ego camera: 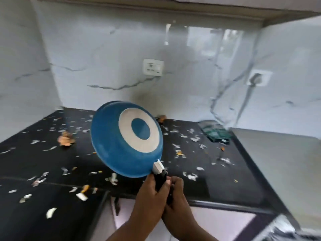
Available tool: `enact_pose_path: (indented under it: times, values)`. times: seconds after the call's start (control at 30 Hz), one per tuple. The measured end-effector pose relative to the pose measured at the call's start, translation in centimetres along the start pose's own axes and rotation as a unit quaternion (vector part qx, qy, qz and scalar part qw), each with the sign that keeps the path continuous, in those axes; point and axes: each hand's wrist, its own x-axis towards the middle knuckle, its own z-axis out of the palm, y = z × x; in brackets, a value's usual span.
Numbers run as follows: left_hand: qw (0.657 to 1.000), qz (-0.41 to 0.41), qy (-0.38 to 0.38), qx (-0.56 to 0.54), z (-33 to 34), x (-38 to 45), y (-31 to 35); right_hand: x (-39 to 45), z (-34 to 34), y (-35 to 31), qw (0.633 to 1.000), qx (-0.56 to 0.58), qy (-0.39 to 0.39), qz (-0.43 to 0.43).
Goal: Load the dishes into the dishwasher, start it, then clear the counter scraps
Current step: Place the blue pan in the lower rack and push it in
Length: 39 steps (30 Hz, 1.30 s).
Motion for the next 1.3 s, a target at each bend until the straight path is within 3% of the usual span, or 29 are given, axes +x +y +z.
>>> enact_pose_path:
  times: [0.23, 0.33, 0.43, 0.57, 0.7, 0.8, 0.93, 1.07, 1.2, 1.3]
  values:
    - [0.953, 0.133, -0.268, 0.049, 20.3, -5.1, 5.2, -10.5, -17.4, 6.6, 0.968, 0.124, 0.213, 0.046]
    - [0.895, 0.134, -0.422, 0.050, 28.6, -9.1, 8.1, -16.5, -24.5, 11.1, 0.924, 0.124, 0.347, 0.105]
    - [0.836, 0.097, -0.539, 0.031, 34.6, -12.3, 9.3, -21.8, -29.8, 14.4, 0.889, 0.100, 0.403, 0.191]
    - [0.783, 0.048, -0.614, 0.082, 40.5, -14.7, 8.8, -27.4, -34.1, 17.8, 0.817, 0.134, 0.499, 0.255]
    - [0.740, 0.033, -0.634, 0.220, 46.3, -15.2, 6.6, -33.3, -35.6, 21.9, 0.757, 0.126, 0.522, 0.372]
    - [0.718, 0.002, -0.649, 0.252, 49.5, -15.3, 4.8, -37.9, -36.6, 24.1, 0.743, 0.081, 0.488, 0.451]
    - [0.671, -0.024, -0.670, 0.316, 52.1, -15.2, 1.5, -42.8, -38.4, 25.6, 0.776, 0.029, 0.381, 0.503]
    - [0.624, -0.012, -0.682, 0.380, 53.5, -14.0, -1.4, -44.8, -41.1, 27.2, 0.821, -0.079, 0.146, 0.546]
    - [0.591, 0.010, -0.689, 0.420, 55.5, -12.1, -3.9, -43.7, -43.0, 31.5, 0.778, -0.209, -0.036, 0.591]
    - [0.560, 0.048, -0.698, 0.444, 57.4, -11.3, -5.7, -40.8, -43.9, 33.5, 0.757, -0.276, -0.118, 0.580]
